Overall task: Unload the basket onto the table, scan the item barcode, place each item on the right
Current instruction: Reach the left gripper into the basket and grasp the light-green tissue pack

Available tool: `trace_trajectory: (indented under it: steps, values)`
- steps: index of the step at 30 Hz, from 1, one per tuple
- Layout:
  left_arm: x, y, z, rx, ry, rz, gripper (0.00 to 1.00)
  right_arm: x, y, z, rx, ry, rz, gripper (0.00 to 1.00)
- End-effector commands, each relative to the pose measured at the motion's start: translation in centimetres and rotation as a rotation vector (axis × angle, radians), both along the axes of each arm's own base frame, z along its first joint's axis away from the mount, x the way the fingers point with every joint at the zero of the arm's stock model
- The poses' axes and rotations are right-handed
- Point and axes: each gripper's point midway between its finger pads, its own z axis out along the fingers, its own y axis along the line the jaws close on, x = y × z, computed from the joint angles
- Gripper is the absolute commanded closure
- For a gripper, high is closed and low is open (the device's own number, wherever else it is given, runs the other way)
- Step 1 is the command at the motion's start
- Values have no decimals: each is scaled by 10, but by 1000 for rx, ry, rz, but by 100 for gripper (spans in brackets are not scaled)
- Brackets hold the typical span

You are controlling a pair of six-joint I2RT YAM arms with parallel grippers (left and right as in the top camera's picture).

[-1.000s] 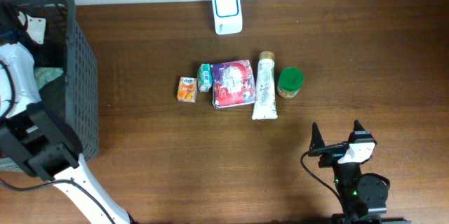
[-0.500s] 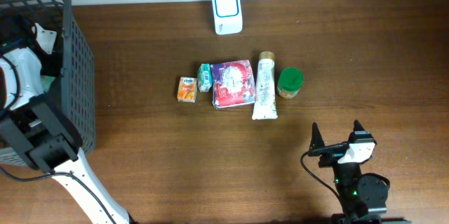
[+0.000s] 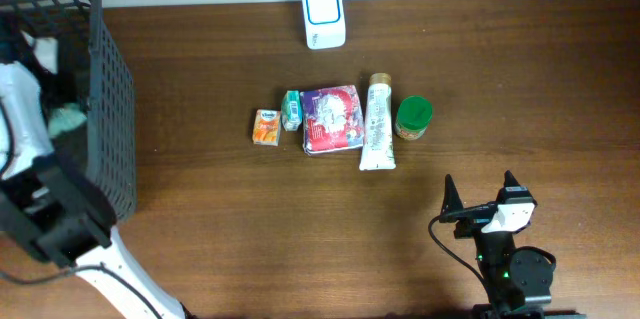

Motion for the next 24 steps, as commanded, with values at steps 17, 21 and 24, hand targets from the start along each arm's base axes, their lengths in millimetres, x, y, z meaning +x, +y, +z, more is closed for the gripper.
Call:
trace_trajectory:
  steps: [17, 21, 24]
  values:
    - [-24, -265, 264, -471, -635, -133, 100, 0, 1, -3, 7, 4, 0, 1]
    - [-11, -304, 191, -270, -402, -116, 100, 0, 1, -3, 7, 4, 0, 1]
    - [-5, -314, 136, -174, -254, -33, 100, 0, 1, -3, 7, 4, 0, 1]
